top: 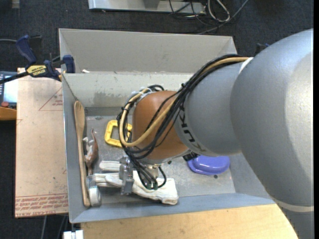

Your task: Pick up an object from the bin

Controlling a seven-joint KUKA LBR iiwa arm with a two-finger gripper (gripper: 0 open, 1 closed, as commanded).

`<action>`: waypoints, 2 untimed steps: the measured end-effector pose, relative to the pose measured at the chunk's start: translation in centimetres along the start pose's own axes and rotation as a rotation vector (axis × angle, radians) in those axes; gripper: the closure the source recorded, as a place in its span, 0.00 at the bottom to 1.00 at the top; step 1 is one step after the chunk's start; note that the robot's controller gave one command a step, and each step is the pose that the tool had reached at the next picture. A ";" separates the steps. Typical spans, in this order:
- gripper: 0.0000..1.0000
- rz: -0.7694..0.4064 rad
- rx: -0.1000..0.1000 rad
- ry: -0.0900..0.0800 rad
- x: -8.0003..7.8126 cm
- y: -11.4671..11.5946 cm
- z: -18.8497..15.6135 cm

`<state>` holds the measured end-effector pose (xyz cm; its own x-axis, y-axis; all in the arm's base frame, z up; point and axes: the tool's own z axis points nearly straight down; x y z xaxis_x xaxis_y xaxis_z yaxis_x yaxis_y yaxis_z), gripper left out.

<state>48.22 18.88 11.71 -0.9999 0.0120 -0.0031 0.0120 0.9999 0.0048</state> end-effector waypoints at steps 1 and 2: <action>1.00 0.001 0.001 0.003 0.1 0.0 -1.5; 1.00 0.000 0.001 0.003 0.1 0.0 -2.8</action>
Offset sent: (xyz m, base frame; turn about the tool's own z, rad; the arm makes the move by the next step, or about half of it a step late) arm -0.0004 -0.0001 0.0120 0.0004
